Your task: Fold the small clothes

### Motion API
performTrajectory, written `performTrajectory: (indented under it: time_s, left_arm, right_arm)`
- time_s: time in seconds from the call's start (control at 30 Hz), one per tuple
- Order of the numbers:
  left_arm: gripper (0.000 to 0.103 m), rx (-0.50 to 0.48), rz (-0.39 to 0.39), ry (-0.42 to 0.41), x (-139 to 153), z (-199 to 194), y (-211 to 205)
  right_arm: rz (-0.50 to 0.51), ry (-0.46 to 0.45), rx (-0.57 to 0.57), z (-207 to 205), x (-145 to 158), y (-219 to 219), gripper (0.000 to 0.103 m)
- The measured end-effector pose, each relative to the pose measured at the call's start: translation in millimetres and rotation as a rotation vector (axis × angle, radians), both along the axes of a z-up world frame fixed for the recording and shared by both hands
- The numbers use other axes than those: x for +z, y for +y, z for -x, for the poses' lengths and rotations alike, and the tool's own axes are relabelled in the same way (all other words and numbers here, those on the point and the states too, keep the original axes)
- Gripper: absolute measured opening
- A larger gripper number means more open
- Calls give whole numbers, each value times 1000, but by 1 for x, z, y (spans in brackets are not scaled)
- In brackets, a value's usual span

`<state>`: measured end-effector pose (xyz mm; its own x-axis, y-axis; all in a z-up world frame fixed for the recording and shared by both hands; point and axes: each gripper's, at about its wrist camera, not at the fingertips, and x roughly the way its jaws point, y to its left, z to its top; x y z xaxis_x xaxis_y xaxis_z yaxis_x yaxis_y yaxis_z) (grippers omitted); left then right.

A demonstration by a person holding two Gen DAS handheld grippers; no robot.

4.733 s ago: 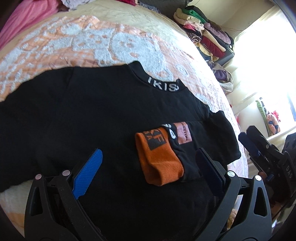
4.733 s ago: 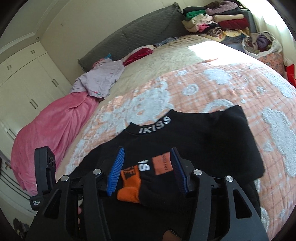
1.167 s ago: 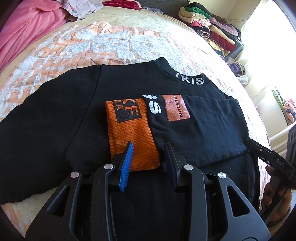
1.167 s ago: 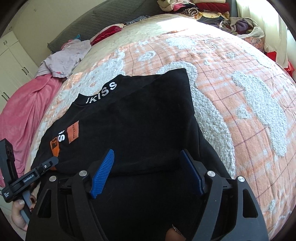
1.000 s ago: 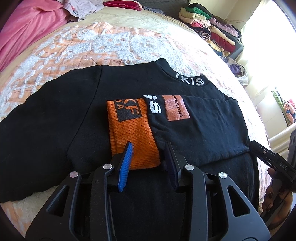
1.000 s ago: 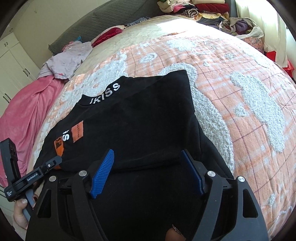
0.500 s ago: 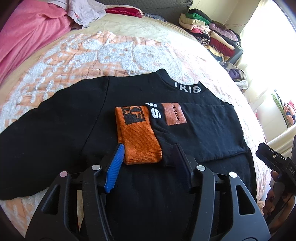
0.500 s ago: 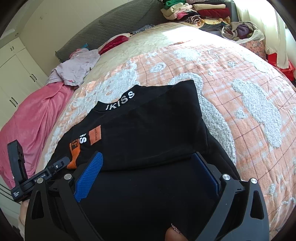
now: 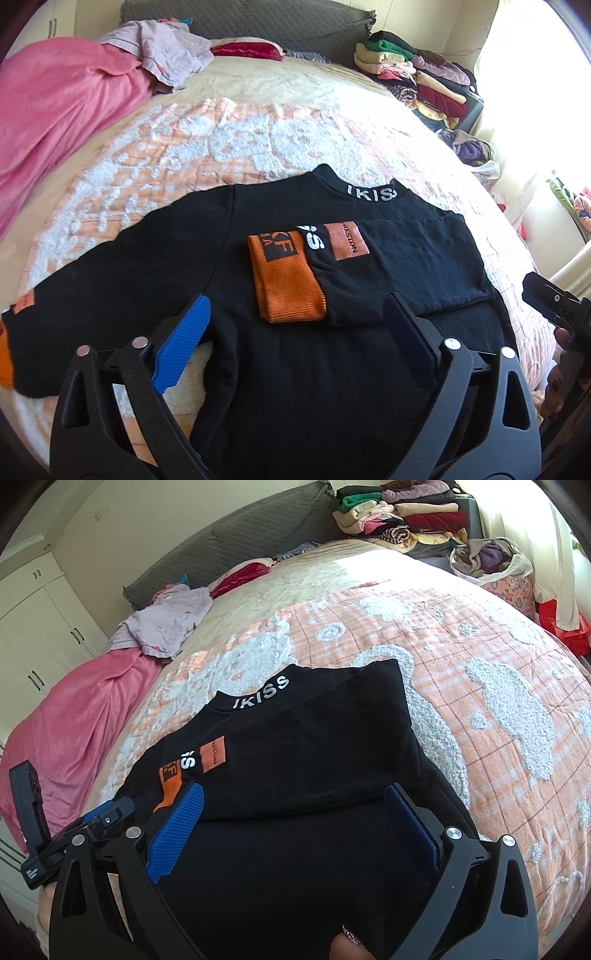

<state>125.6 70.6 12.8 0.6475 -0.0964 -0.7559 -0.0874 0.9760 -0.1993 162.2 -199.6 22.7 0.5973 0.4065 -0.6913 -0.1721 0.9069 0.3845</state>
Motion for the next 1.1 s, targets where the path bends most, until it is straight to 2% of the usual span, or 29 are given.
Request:
performTrajectory:
  time_s: [0.1, 0.3, 1.1]
  left_arm:
    - [93, 18, -13, -13, 5, 6, 4]
    - [93, 51, -35, -34, 15, 17, 15]
    - [93, 199, -17, -66, 26, 61, 76]
  right_arm:
    - [-6, -6, 9, 2, 4, 2, 97]
    - [11, -37, 43, 8, 14, 16, 98]
    - [44, -124, 206, 12, 50, 97, 99]
